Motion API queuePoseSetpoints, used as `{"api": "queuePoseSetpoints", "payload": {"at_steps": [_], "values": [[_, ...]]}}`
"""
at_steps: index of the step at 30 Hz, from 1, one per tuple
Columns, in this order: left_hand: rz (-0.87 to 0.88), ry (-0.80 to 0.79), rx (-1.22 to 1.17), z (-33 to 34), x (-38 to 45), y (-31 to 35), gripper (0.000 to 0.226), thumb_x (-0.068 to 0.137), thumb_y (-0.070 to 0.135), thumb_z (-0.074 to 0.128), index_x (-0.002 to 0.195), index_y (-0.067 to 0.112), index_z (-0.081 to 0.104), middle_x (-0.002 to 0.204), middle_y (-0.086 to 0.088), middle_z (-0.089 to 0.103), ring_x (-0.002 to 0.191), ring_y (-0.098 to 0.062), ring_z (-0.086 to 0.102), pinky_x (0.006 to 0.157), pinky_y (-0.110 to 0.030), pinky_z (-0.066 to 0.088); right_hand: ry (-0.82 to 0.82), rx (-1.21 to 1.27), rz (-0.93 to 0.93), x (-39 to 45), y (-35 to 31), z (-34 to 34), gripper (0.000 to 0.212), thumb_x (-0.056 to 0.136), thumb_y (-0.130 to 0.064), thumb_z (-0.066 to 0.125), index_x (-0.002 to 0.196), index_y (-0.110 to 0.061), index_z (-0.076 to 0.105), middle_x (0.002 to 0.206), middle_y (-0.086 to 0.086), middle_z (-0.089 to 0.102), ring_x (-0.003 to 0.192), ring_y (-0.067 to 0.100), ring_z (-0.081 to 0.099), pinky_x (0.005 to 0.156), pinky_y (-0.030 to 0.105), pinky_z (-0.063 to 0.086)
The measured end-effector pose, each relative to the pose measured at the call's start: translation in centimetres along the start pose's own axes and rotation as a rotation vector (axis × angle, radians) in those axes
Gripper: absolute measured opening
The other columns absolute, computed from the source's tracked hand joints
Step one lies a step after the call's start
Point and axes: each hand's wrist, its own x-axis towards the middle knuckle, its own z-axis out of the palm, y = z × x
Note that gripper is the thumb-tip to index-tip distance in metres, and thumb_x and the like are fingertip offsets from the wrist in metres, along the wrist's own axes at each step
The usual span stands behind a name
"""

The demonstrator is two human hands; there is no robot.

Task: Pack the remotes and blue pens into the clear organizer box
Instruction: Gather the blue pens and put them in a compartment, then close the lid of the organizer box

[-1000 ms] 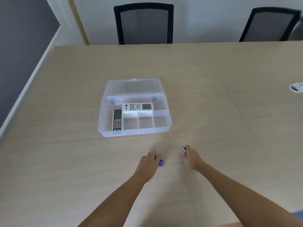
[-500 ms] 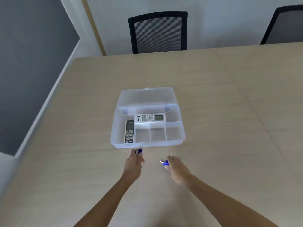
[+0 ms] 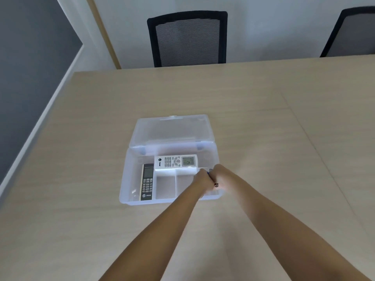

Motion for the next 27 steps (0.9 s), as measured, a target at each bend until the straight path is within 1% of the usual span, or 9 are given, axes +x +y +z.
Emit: {"api": "queuePoseSetpoints", "payload": {"at_steps": [3, 5, 7, 9, 11, 13, 17, 21, 27], "values": [[0.019, 0.034, -0.033, -0.6, -0.3, 0.0, 0.016, 0.087, -0.003, 0.042, 0.08, 0.009, 0.048, 0.076, -0.008, 0.05, 0.06, -0.019, 0.044, 0.046, -0.015, 0.043, -0.165, 0.086, -0.008, 1.3, 0.1, -0.4, 0.026, 0.085, -0.001, 0.05, 0.063, -0.012, 0.042, 0.07, 0.008, 0.048, 0.077, 0.026, 0.053, 0.079, 0.034, 0.053], [0.093, 0.098, -0.103, -1.6, -0.1, -1.3, 0.031, 0.088, -0.002, 0.044, 0.073, 0.024, 0.044, 0.091, -0.009, 0.058, 0.074, -0.022, 0.051, 0.063, -0.02, 0.051, -0.286, -0.14, -0.018, 1.5, -0.4, -0.9, 0.034, 0.083, -0.001, 0.046, 0.054, -0.013, 0.034, 0.057, 0.003, 0.039, 0.064, 0.024, 0.043, 0.061, 0.014, 0.034], [0.156, 0.212, -0.219, -3.6, -0.7, -3.1, 0.027, 0.089, -0.003, 0.049, 0.1, 0.019, 0.062, 0.106, -0.007, 0.061, 0.09, -0.02, 0.055, 0.076, -0.024, 0.046, -0.154, -0.399, -0.13, 1.0, -1.1, -2.1, 0.028, 0.067, 0.003, 0.037, 0.05, -0.017, 0.028, 0.052, 0.0, 0.03, 0.059, 0.022, 0.034, 0.049, 0.02, 0.017], [0.205, 0.456, -0.174, -6.5, -1.2, -6.1, 0.032, 0.089, -0.002, 0.052, 0.117, 0.01, 0.062, 0.111, -0.008, 0.068, 0.093, -0.021, 0.062, 0.078, -0.024, 0.046, -0.069, -0.023, -0.139, 3.2, -2.1, -3.6, 0.022, 0.064, 0.004, 0.036, 0.053, -0.015, 0.035, 0.052, 0.002, 0.037, 0.055, 0.019, 0.038, 0.049, 0.019, 0.027], [0.222, 0.758, 0.03, -9.5, -1.4, -10.0, 0.032, 0.088, 0.0, 0.052, 0.119, 0.006, 0.06, 0.119, -0.014, 0.065, 0.106, -0.031, 0.061, 0.087, -0.035, 0.048, 0.241, 0.171, -0.19, 4.8, -3.4, -5.4, 0.022, 0.075, 0.003, 0.043, 0.058, -0.011, 0.048, 0.058, 0.011, 0.052, 0.055, 0.023, 0.049, 0.054, 0.028, 0.047], [0.076, 0.922, 0.159, -12.0, -0.9, -13.8, 0.042, 0.091, 0.007, 0.051, 0.133, 0.006, 0.047, 0.138, -0.018, 0.048, 0.125, -0.038, 0.045, 0.098, -0.05, 0.042, 0.368, 0.129, -0.184, 5.9, -5.1, -6.3, 0.017, 0.077, -0.004, 0.048, 0.064, -0.009, 0.058, 0.072, 0.018, 0.059, 0.069, 0.028, 0.057, 0.064, 0.032, 0.049], [-0.02, 0.783, 0.102, -13.7, 0.2, -17.6, 0.042, 0.099, 0.011, 0.034, 0.141, 0.009, 0.036, 0.127, -0.025, 0.056, 0.112, -0.044, 0.053, 0.089, -0.047, 0.043, 0.183, 0.084, -0.127, 8.3, -6.9, -5.6, 0.044, 0.088, -0.02, 0.055, 0.125, 0.004, 0.046, 0.12, 0.019, 0.053, 0.113, 0.034, 0.054, 0.094, 0.038, 0.045], [0.028, 0.844, -0.025, -13.8, 1.2, -18.1, 0.037, 0.1, 0.011, 0.03, 0.135, 0.014, 0.043, 0.105, -0.021, 0.07, 0.089, -0.042, 0.064, 0.075, -0.043, 0.052, 0.169, 0.215, -0.075, 11.8, -6.8, -4.9, 0.009, 0.075, 0.001, 0.061, 0.082, 0.003, 0.055, 0.091, 0.016, 0.053, 0.08, 0.023, 0.051, 0.068, 0.032, 0.04], [0.033, 0.871, -0.03, -13.7, 1.9, -18.7, 0.036, 0.101, 0.013, 0.031, 0.134, 0.013, 0.043, 0.109, -0.018, 0.07, 0.09, -0.043, 0.065, 0.075, -0.041, 0.05, 0.177, 0.45, -0.2, 10.8, -6.7, -5.5, 0.048, 0.071, 0.015, 0.062, 0.115, -0.001, 0.054, 0.083, 0.014, 0.061, 0.067, 0.025, 0.058, 0.044, 0.02, 0.051]]}}
